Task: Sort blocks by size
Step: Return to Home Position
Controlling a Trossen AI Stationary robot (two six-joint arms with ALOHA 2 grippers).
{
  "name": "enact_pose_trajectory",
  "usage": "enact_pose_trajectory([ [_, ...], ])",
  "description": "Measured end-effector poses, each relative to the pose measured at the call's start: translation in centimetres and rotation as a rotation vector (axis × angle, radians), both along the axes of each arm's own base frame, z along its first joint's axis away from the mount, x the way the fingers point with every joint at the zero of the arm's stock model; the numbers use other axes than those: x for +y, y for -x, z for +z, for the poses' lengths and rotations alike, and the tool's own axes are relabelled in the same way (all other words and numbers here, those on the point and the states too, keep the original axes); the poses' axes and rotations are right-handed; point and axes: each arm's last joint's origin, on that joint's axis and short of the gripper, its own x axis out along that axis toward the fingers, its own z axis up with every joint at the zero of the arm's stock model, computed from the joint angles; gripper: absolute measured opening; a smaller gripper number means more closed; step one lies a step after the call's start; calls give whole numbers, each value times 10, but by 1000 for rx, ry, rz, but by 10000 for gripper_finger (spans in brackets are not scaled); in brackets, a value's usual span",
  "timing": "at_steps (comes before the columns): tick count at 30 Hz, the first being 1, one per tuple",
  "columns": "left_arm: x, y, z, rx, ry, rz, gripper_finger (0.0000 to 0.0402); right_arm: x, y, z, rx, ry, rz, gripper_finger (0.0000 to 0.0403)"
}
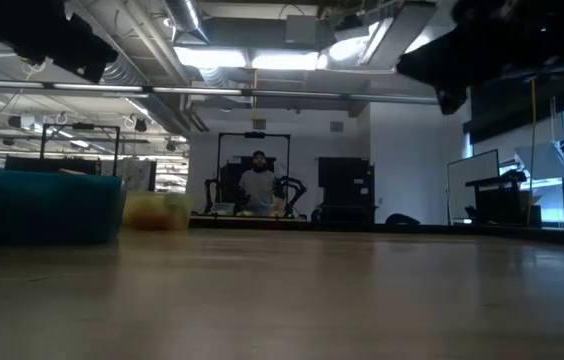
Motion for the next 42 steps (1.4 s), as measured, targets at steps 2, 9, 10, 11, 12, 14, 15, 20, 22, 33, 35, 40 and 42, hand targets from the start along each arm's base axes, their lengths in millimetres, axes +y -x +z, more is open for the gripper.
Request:
enact_pose_trajectory([
  [2, 4, 5, -6, -22, 20, -6, 9, -3, 11, 2, -45, -5, -19, 60],
  [9, 16, 11, -18, -172, 38, 63, 4, -6, 30, -1, -91, -14, -11, 60],
  [10, 19, 11, -22, -178, 38, 86, 2, -6, 30, -1, -95, -14, -8, 60],
  [11, 22, 11, -27, -180, 44, 111, 2, -7, 31, 0, -98, -13, -8, 60],
  [12, 25, 11, -31, -181, 53, 140, 2, -7, 31, 0, -99, -11, -8, 60],
  [14, 31, 11, -38, -180, 55, 192, 2, -7, 31, 0, -101, -10, -8, 60],
  [15, 34, 11, -41, -176, 55, 215, 1, -7, 31, 0, -100, -10, -7, 60],
  [20, 42, 14, -49, -201, 74, 183, 1, -6, 31, 0, -98, 4, 5, 60],
  [22, 45, 16, -52, -226, 80, 183, 1, -6, 31, -1, -93, 11, 6, 60],
  [33, 48, 32, -53, -323, 80, 221, 1, -11, 57, -8, -143, 6, 22, 60],
  [35, 48, 34, -54, -326, 82, 220, 1, -13, 66, -17, -158, -3, 20, 60],
  [40, 48, 34, -55, -310, 76, 222, 1, -16, 81, -25, -205, -36, 29, 60],
  [42, 48, 34, -56, -304, 71, 224, 1, -17, 85, -24, -206, -18, 28, 60],
])
